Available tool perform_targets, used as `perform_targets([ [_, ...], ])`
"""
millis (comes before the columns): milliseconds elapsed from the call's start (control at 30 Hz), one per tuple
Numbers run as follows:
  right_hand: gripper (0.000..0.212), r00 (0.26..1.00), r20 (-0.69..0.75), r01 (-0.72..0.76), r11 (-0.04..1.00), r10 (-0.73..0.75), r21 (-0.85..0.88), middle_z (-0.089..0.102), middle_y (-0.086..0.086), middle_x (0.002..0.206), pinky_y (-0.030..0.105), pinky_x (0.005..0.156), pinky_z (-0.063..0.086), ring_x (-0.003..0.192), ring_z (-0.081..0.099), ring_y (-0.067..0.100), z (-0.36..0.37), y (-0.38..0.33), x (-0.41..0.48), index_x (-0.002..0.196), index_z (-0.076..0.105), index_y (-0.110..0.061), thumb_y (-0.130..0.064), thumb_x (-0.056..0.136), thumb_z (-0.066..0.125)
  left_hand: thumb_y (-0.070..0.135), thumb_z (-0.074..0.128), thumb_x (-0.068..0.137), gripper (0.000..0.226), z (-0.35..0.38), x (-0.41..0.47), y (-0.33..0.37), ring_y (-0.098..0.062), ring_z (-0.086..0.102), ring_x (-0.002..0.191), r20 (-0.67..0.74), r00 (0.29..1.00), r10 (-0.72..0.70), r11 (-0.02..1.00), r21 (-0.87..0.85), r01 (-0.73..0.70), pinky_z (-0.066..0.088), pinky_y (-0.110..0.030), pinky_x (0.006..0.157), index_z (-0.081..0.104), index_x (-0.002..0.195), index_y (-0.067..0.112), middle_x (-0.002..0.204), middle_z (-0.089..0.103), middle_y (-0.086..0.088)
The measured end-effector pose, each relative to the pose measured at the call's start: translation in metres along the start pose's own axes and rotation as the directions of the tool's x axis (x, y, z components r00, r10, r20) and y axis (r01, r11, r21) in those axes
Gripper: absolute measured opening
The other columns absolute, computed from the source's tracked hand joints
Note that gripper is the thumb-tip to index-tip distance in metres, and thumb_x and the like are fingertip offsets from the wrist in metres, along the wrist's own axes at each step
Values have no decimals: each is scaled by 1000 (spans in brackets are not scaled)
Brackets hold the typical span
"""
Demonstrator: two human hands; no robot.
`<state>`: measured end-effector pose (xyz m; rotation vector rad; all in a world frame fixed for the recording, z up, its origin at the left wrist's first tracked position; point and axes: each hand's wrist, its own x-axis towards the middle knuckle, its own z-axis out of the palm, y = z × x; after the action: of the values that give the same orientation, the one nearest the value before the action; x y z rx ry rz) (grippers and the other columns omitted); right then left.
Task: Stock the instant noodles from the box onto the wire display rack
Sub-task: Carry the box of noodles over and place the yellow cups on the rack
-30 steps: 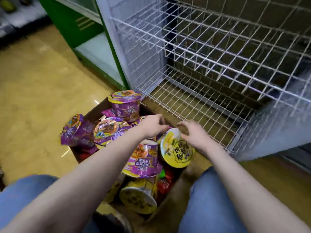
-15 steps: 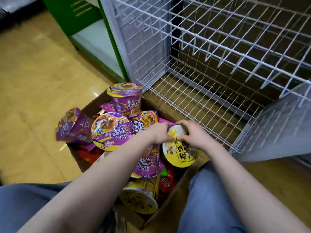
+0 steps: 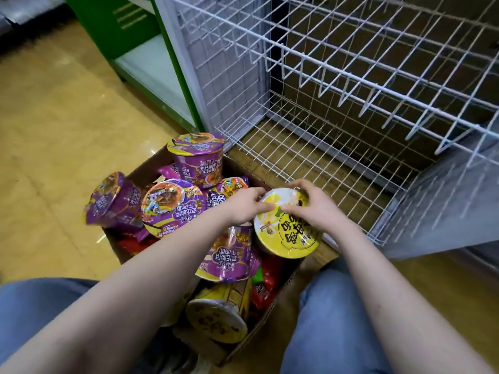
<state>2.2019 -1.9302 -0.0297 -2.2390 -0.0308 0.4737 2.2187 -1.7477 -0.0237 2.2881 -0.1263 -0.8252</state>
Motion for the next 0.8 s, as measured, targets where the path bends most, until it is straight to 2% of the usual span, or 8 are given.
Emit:
perform_targets([
  [133, 50, 985, -165, -7, 956, 58, 292, 55, -2, 127, 35, 97, 46, 114, 52, 13, -20, 5, -1, 127, 50, -27, -35, 81, 69, 30, 52, 95, 27, -15, -2, 8, -19, 57, 83, -89, 996, -21, 985, -172, 6, 46, -32, 68, 60, 105, 6, 90, 61, -4],
  [267, 46, 955, -263, 17, 857, 140, 515, 57, 1, 119, 35, 95, 48, 108, 57, 16, -25, 1, 0, 123, 53, -24, -35, 82, 69, 38, 58, 89, 24, -38, 8, 7, -28, 61, 85, -229, 971, -63, 949, -315, -12, 51, -51, 85, 62, 89, 14, 92, 65, -14],
  [333, 44, 943, -279, 30, 792, 179, 610, 58, 0, 119, 26, 84, 51, 104, 57, 14, -22, -5, 3, 123, 52, -24, -35, 84, 67, 42, 60, 85, 24, -47, 14, 6, -35, 64, 92, -276, 957, -86, 925, -379, -26, 52, -55, 85, 60, 82, 18, 94, 66, -15],
  [400, 43, 938, -270, 12, 757, 218, 653, 55, -6, 115, 16, 74, 46, 101, 52, 10, -18, -11, 8, 128, 50, -23, -35, 88, 61, 47, 61, 78, 26, -56, 20, 6, -37, 65, 97, -316, 945, -82, 902, -426, -65, 51, -56, 87, 60, 81, 21, 97, 68, -11],
  [533, 76, 942, -223, -43, 753, 249, 657, 35, -2, 147, 29, 95, 42, 128, 41, 20, -8, -20, 23, 142, 35, -29, -56, 76, 63, 59, 59, 67, 41, -68, 29, 6, -35, 67, 94, -329, 941, -72, 887, -453, -91, 53, -54, 86, 57, 88, 24, 106, 69, -12],
  [633, 73, 923, -195, -115, 722, 331, 683, 25, -5, 152, 23, 88, 47, 134, 36, 22, 0, -23, 44, 146, 28, -28, -42, 84, 63, 67, 62, 60, 59, -74, 36, -1, -34, 65, 100, -276, 960, -42, 876, -472, -98, 51, -54, 89, 57, 98, 22, 112, 67, -14],
  [733, 73, 903, -134, -119, 539, 408, 834, 40, -4, 143, 48, 102, 43, 122, 48, 24, 3, -22, 66, 142, 38, -25, -31, 77, 72, 62, 61, 72, 67, -93, 38, 1, -32, 63, 104, -222, 974, 35, 960, -263, -95, 52, -46, 91, 57, 116, 12, 115, 65, -15],
  [800, 80, 905, -128, -105, 502, 407, 859, 43, -9, 135, 54, 104, 39, 121, 48, 23, 5, -21, 77, 142, 37, -26, -29, 72, 75, 54, 62, 81, 56, -114, 43, -2, -26, 62, 104, -261, 960, 100, 993, -28, -112, 49, -37, 93, 59, 117, 11, 115, 66, -9],
])
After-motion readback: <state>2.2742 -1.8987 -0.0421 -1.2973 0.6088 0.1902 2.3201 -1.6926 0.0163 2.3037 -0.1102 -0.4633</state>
